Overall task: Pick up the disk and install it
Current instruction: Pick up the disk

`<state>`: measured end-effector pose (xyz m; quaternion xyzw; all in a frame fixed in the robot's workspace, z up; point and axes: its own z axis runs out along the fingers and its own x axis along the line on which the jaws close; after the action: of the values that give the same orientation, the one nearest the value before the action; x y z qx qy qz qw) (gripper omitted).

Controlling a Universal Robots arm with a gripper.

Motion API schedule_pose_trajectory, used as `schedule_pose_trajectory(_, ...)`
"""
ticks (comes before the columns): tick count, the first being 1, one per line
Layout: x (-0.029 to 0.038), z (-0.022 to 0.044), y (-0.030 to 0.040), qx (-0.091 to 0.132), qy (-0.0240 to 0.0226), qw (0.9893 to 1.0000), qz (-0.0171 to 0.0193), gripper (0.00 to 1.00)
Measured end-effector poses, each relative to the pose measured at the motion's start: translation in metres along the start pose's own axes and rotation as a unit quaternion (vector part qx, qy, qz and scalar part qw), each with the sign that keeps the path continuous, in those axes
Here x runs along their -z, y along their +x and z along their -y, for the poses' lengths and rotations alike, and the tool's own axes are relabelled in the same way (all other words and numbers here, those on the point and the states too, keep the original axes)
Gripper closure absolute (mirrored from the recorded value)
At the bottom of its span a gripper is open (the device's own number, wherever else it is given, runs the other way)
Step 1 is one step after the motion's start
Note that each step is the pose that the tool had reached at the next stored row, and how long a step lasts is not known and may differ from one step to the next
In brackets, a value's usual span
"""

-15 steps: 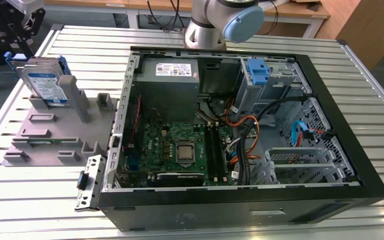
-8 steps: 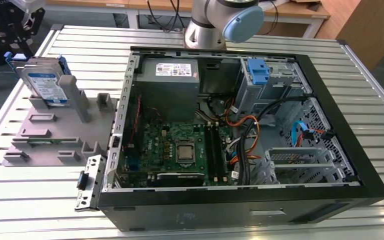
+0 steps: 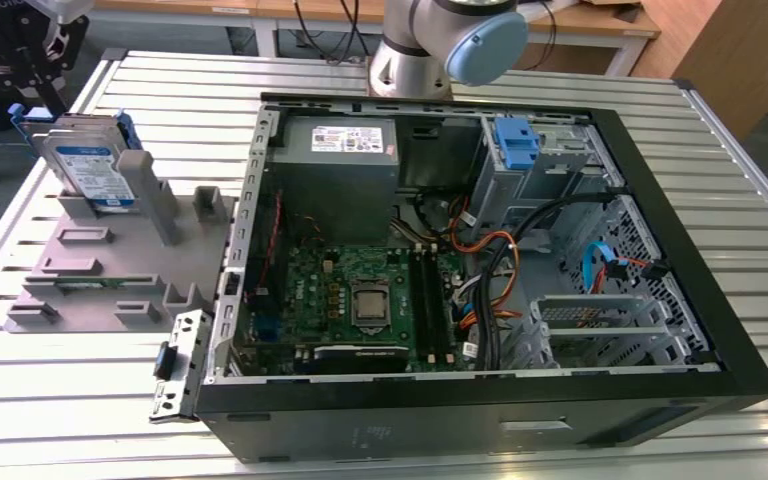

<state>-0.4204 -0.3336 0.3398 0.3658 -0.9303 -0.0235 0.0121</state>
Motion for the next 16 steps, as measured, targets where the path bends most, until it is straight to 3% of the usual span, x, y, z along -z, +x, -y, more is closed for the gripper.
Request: schedule_pose_trajectory(16, 0.0, -0.0004, -0.0003, 0.021, 0.0019, 0.9998, -0.0028, 0.89)
